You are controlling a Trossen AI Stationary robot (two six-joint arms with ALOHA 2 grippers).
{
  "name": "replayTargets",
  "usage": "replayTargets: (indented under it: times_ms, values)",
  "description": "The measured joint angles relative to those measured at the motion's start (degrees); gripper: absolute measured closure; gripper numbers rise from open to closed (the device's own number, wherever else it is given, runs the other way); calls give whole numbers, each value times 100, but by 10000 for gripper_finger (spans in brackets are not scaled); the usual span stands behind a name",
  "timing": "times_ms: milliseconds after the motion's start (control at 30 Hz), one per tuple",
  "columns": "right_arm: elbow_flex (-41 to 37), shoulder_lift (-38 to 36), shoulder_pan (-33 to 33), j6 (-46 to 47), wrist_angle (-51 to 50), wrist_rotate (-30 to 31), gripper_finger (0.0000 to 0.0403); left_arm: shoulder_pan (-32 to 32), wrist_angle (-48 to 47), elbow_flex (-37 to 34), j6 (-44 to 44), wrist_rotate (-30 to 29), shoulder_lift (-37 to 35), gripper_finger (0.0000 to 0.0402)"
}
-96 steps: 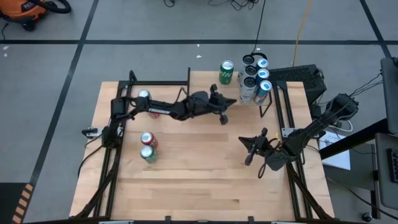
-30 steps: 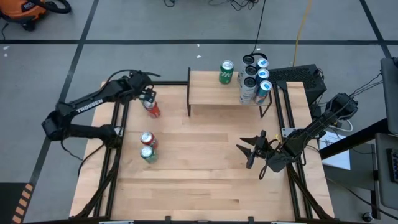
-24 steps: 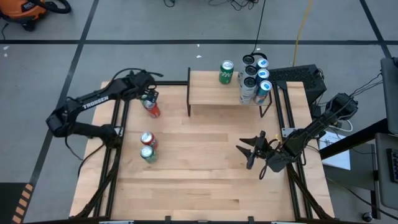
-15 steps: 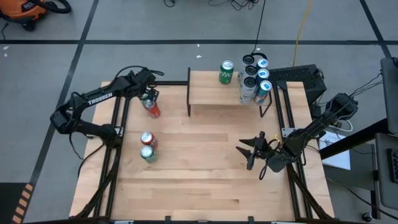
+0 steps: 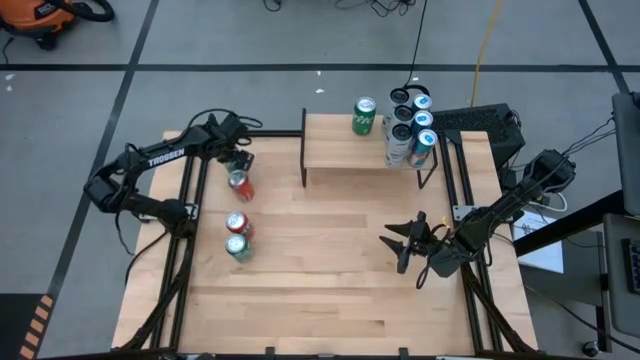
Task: Place canned beverage on shelf
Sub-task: Put the top green soda can on the shelf aligned with the other green soda can
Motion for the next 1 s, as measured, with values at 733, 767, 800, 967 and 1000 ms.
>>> replayTargets:
  times_ms: [733,767,800,967,1000]
  values:
    - [0,0,2,46,9,35,229,-518,-559,833,-10,172,-885,108]
    - [0,0,2,46,9,35,229,-628,-609,1004,-50,241,-899,108]
    - [0,0,2,46,14,35,229,-744,-681,1181,-54,300,-898,108]
    - [0,0,2,46,17,35,229,-1449,-998,2148,-194,332,-729,108]
    - [0,0,2,45,16,35,229,-1580,-1049,2353,-196,325,-678,108]
